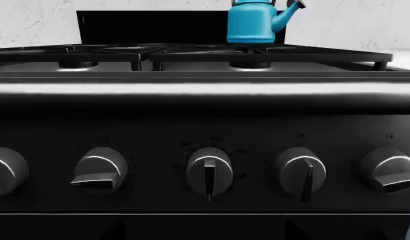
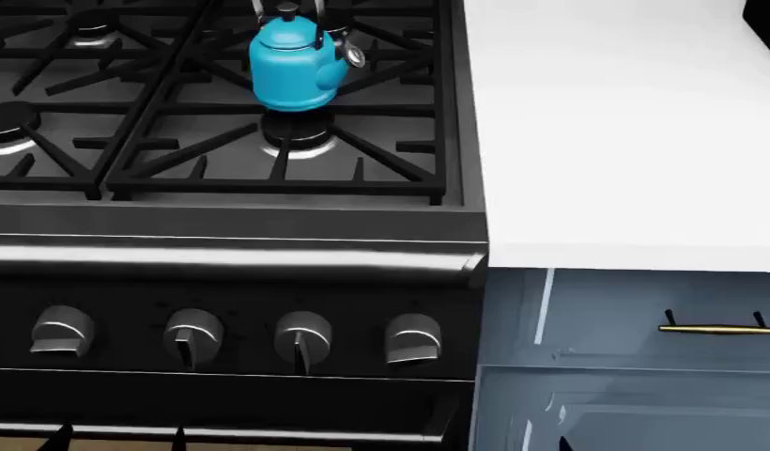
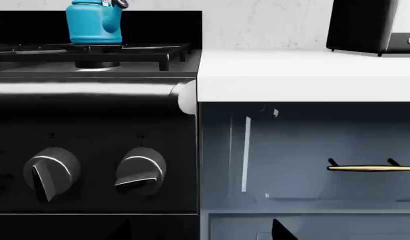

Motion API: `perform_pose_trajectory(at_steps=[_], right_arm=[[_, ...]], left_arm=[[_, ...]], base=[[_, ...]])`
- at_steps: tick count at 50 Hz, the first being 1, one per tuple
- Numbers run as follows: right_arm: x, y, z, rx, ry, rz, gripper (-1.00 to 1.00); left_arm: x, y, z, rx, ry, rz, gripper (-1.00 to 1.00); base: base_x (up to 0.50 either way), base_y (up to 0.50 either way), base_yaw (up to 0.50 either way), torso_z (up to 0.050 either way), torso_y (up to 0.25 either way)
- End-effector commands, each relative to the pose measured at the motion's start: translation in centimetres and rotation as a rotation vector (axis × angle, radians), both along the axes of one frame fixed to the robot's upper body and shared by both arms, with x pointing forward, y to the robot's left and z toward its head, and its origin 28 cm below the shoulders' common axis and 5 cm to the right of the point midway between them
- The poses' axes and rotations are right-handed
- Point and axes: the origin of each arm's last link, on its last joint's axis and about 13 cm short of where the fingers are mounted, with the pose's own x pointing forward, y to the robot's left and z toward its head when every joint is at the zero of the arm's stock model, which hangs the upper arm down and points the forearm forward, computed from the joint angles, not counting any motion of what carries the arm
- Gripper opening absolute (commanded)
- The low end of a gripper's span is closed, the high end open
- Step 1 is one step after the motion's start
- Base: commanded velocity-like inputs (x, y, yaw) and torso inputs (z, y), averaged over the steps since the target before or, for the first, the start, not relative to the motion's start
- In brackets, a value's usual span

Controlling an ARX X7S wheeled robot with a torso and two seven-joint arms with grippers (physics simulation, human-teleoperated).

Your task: Turn off the front right burner of the stove.

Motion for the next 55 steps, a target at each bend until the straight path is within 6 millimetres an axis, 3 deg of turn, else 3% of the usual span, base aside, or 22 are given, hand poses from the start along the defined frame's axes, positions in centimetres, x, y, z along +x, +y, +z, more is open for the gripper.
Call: perform_pose_trajectory(at_steps=[1, 24, 37, 55], right_arm=[[0.00, 0.03, 0.00, 0.000, 0.000, 0.000, 1.00], [0.03, 0.10, 0.02, -0.002, 0.023, 0.018, 1.00], [0.11, 0.14, 0.04, -0.005, 0.031, 0.024, 1.00], [0.17, 0.14, 0.01, -0.009, 0.038, 0.026, 1.00]], left_arm=[[-0.01, 0.02, 0.04, -0.004, 0.002, 0.003, 1.00], [-0.30, -0.20, 0.12, -0.001, -0.016, -0.058, 1.00], [-0.06, -0.26, -0.30, 0.039, 0.091, -0.055, 1.00], [0.02, -0.26, -0.31, 0.052, 0.080, -0.043, 1.00]], base=[[0.00, 0.00, 0.00, 0.000, 0.000], [0.00, 0.00, 0.00, 0.000, 0.000], [0.00, 0.00, 0.00, 0.000, 0.000], [0.00, 0.00, 0.00, -0.050, -0.076]])
